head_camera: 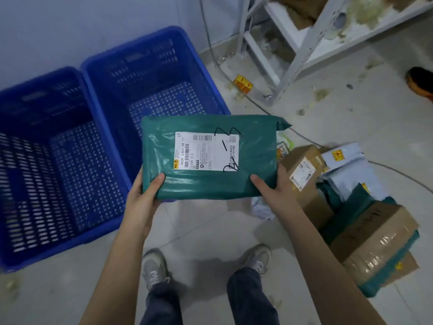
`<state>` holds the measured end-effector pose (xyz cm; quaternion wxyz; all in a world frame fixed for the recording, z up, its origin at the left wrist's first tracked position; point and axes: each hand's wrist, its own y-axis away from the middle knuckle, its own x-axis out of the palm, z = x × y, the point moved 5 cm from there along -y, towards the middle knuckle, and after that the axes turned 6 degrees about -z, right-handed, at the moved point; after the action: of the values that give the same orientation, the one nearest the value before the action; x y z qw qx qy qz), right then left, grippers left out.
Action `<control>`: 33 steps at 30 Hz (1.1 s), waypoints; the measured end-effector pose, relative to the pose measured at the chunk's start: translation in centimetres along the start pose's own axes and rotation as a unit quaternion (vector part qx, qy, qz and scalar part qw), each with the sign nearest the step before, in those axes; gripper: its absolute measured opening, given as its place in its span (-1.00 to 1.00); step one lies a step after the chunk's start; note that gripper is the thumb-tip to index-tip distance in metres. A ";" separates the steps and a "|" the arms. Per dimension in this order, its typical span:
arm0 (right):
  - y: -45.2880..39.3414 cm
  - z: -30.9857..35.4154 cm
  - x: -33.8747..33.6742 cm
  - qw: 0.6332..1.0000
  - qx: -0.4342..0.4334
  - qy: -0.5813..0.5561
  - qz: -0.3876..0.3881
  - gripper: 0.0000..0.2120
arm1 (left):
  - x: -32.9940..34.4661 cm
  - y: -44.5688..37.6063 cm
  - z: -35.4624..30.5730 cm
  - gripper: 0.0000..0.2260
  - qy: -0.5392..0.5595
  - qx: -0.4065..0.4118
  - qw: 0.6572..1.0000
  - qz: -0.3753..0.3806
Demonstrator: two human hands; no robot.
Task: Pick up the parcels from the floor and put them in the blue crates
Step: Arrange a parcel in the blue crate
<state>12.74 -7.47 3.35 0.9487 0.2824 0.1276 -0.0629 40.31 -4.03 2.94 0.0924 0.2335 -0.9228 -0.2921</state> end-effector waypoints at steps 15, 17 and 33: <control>6.9 4.1 33.1 0.985 -0.029 0.105 0.131 -0.36 | -32.6 -7.0 -4.0 -0.57 0.081 -0.024 0.987 -0.139; 6.5 4.4 36.5 0.982 -0.023 0.120 0.146 -0.37 | -35.4 -8.5 -4.2 -0.52 0.076 -0.027 0.983 -0.163; -4.6 4.7 54.1 0.951 -0.026 0.232 0.203 -0.31 | -44.3 -24.7 -1.3 -0.45 -0.003 -0.166 0.961 -0.221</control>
<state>64.78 -16.47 -10.23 0.8928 0.2843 0.2854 0.2017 88.76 -0.94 -11.94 0.0605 0.4124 -0.7870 -0.4549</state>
